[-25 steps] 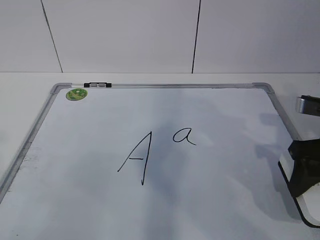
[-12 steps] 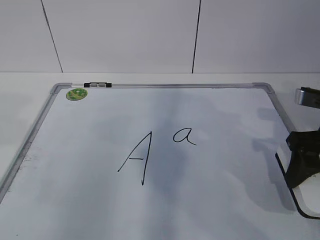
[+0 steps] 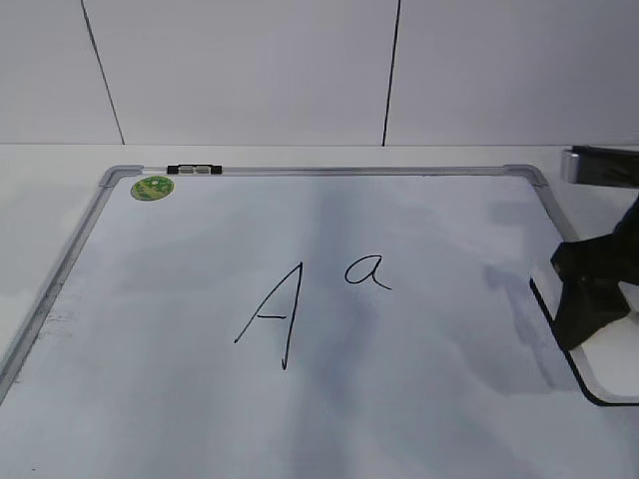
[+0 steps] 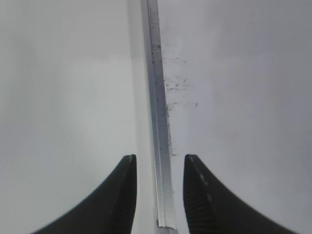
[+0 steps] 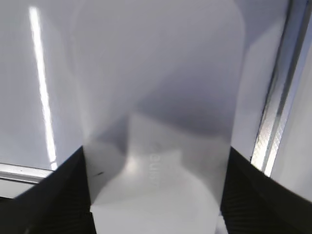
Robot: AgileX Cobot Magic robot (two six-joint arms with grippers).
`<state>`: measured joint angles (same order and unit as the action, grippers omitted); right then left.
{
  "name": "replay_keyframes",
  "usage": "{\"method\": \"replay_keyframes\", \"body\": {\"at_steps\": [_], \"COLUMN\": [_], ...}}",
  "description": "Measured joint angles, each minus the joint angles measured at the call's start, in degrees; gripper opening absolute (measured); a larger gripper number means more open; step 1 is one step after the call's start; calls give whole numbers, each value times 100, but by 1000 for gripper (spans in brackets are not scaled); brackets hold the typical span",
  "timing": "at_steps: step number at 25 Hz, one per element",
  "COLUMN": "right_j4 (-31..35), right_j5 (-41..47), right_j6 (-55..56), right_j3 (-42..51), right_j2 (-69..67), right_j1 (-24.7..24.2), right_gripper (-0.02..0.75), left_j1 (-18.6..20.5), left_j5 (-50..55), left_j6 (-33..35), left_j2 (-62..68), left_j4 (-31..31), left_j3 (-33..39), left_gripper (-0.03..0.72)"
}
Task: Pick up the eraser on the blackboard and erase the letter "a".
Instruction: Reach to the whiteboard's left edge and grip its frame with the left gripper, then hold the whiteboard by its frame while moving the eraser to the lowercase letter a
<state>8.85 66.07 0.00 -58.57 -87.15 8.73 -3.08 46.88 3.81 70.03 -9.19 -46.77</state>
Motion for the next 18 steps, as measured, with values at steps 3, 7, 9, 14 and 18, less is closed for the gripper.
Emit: {"method": "replay_keyframes", "body": {"at_steps": [3, 7, 9, 14, 18], "right_j4": [-61, -118, -176, -252, -252], "right_j5": [111, 261, 321, 347, 372], "right_j6": [33, 66, 59, 71, 81], "right_j3": [-236, -424, -489, -613, -613], "right_j2": [0, 0, 0, 0, 0], "right_j1": [120, 213, 267, 378, 410], "right_gripper": [558, 558, 558, 558, 558], "left_j1": [0, 0, 0, 0, 0], "left_j5": [0, 0, -10, 44, 178], "left_j6": [0, 0, 0, 0, 0], "left_j2": [506, 1128, 1397, 2115, 2681], "left_j4": [-86, -127, -137, -137, -137], "left_j3": [-276, -716, -922, -1403, -1606], "left_gripper": [245, 245, 245, 245, 245]}}
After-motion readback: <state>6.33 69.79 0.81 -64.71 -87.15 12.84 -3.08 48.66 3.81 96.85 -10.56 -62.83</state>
